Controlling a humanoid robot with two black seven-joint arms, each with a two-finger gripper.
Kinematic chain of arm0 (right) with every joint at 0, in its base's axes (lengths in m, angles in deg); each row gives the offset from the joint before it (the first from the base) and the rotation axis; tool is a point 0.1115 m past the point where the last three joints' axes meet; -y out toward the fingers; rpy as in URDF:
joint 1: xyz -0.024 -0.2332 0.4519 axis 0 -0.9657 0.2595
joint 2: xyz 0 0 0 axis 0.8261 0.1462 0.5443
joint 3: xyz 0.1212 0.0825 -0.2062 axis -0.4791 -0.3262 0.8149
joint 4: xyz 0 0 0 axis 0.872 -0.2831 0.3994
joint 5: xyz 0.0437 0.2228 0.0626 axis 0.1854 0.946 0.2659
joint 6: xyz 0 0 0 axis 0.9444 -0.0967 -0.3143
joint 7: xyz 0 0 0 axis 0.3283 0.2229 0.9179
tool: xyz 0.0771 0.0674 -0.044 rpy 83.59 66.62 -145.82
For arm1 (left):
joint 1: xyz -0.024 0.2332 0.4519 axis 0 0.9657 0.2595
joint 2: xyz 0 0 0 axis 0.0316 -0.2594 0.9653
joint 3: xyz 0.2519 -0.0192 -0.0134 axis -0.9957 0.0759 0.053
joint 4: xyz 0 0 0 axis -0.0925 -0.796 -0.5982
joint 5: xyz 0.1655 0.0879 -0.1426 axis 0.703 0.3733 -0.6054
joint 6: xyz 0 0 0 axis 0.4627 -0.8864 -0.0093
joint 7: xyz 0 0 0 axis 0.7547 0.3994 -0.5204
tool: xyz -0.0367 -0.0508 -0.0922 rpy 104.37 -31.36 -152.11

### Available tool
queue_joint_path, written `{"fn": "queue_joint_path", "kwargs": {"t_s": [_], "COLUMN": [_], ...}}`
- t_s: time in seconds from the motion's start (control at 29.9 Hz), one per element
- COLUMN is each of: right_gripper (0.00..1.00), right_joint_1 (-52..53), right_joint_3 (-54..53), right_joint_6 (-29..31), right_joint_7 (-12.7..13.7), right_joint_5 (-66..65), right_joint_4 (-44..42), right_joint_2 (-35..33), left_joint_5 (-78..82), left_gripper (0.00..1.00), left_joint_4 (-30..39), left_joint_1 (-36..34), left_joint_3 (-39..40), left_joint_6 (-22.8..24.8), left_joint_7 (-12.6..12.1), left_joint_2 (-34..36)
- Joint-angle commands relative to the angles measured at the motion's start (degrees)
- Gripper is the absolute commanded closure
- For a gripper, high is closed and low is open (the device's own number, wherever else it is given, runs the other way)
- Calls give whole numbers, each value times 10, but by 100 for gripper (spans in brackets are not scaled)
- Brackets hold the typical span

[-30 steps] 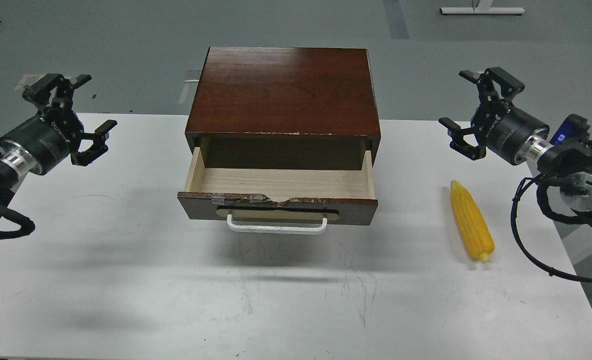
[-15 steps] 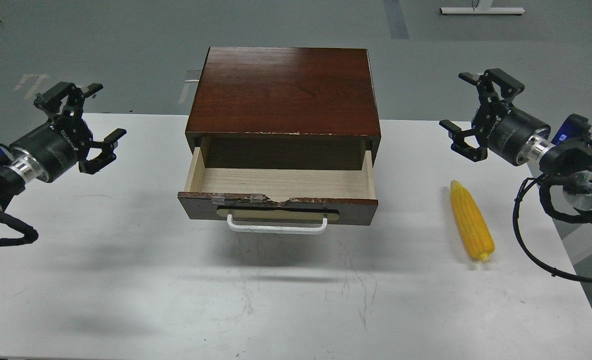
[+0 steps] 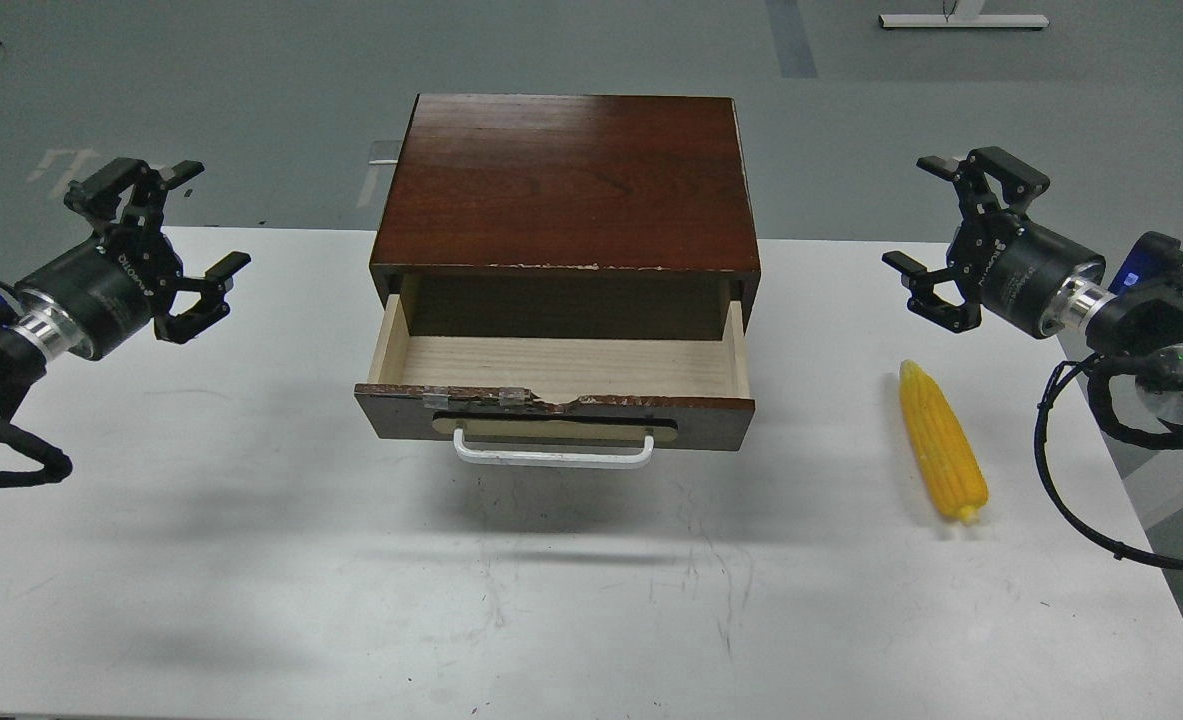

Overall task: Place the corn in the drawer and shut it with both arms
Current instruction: 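Lower the right gripper to the yellow corn cob and grasp it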

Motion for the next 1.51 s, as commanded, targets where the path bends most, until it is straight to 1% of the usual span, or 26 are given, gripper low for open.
{"fn": "queue_joint_path", "kwargs": {"t_s": [0.0,0.13,0.23,0.33,0.4,0.47,0.7,0.87,0.94,1.07,1.21,1.31,1.41,1.44,1.47], "right_gripper": [0,0,0,0,0,0,0,0,2,2,4,12,42,65,79], "right_joint_1": [1,1,-1,3,19,37,53,55,53,45,46,46,47,47,47], "right_joint_3": [0,0,2,26,69,93,151,168,183,215,250,268,269,269,269], "right_joint_6": [3,3,3,3,-5,-9,-10,-10,-12,-29,-43,-48,-62,-75,-82], "right_joint_7": [0,0,0,1,5,7,6,6,7,5,6,5,3,1,0], "right_joint_5": [0,-4,-45,-163,-336,-442,-656,-704,-704,-705,-705,-706,-706,-706,-706], "right_joint_4": [0,-1,8,10,7,10,12,22,25,24,24,20,23,24,25], "right_joint_2": [-8,-9,-10,-20,-43,-54,-78,-79,-72,-48,-41,-35,-34,-34,-34], "left_joint_5": [0,1,1,1,1,2,3,3,2,1,1,1,1,1,1], "left_gripper": [2,2,2,2,2,2,2,2,2,2,2,2,2,2,2], "left_joint_4": [0,1,0,1,1,2,10,10,10,23,25,25,25,25,25], "left_joint_1": [1,4,3,4,6,6,6,6,6,6,6,6,8,10,11], "left_joint_3": [-1,-1,-1,-1,-1,-1,-1,-1,-1,1,0,0,0,0,0], "left_joint_6": [-1,0,0,0,1,3,2,2,2,2,2,2,2,2,1], "left_joint_7": [1,1,1,1,2,2,3,2,2,2,2,3,3,3,3], "left_joint_2": [-2,0,1,1,1,0,-2,0,1,16,24,26,25,24,24]}}
